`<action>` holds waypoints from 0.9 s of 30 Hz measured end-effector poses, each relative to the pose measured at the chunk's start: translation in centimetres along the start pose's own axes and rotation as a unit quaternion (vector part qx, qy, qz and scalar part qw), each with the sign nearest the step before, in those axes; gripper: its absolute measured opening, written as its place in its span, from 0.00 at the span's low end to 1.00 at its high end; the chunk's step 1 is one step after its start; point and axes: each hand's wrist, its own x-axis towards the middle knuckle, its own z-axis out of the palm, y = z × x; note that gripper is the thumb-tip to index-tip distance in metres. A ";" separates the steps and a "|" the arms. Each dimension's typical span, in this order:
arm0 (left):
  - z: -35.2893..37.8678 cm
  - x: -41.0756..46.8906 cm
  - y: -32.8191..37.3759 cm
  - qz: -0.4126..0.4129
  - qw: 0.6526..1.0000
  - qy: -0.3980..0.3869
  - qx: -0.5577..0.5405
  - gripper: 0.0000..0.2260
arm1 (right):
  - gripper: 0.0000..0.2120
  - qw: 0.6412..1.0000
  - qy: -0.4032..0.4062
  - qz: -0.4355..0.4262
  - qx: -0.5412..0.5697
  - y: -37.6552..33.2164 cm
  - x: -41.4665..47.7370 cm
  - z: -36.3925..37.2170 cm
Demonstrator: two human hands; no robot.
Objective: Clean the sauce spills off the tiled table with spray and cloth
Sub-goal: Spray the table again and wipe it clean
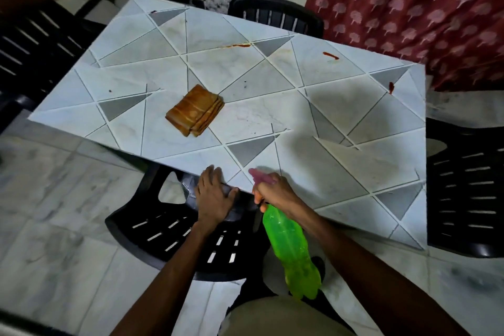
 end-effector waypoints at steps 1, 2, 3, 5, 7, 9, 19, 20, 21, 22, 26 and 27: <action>0.0 0.0 -0.2 -0.012 1.000 0.011 -0.014 0.38 | 0.21 1.000 -0.007 0.002 -0.008 -0.5 0.2 0.6; 0.0 -0.1 -0.5 -0.024 0.999 0.022 -0.027 0.38 | 0.20 1.000 -0.011 0.000 -0.014 -0.9 0.3 1.2; -0.1 -0.2 -1.0 -0.040 0.998 0.029 -0.038 0.37 | 0.19 1.000 -0.015 0.000 -0.016 -1.2 0.6 1.8; -0.2 -0.5 -1.6 -0.055 0.997 0.032 -0.042 0.36 | 0.22 1.000 -0.019 0.002 -0.015 -1.3 1.0 2.6; 0.0 -0.9 -2.1 -0.046 0.997 0.035 -0.041 0.35 | 0.27 0.999 -0.025 0.008 -0.026 -0.8 1.0 3.0; 0.0 -0.9 -2.3 -0.041 0.997 0.041 -0.048 0.35 | 0.28 0.999 -0.035 0.013 -0.035 0.1 0.7 2.9; 2.2 -1.7 4.5 0.039 0.996 0.031 -0.070 0.32 | 0.23 0.998 0.016 0.063 -0.002 8.1 -5.6 -4.6; 2.9 -2.0 5.8 0.063 0.996 0.017 -0.064 0.32 | 0.23 0.997 0.032 0.070 0.018 9.2 -6.8 -5.9; 3.5 -2.3 6.8 0.079 0.995 0.002 -0.056 0.31 | 0.25 0.996 0.042 0.070 0.040 10.3 -7.7 -7.0; 4.0 -2.6 7.6 0.095 0.994 -0.009 -0.048 0.31 | 0.28 0.995 0.054 0.064 0.060 11.3 -8.7 -8.1; 6.6 -4.6 11.6 0.167 0.984 -0.057 -0.017 0.29 | 0.24 0.981 0.139 0.076 0.111 16.1 -12.9 -12.3; 7.1 -4.9 12.4 0.179 0.981 -0.068 -0.014 0.29 | 0.23 0.976 0.157 0.085 0.120 17.1 -13.6 -13.1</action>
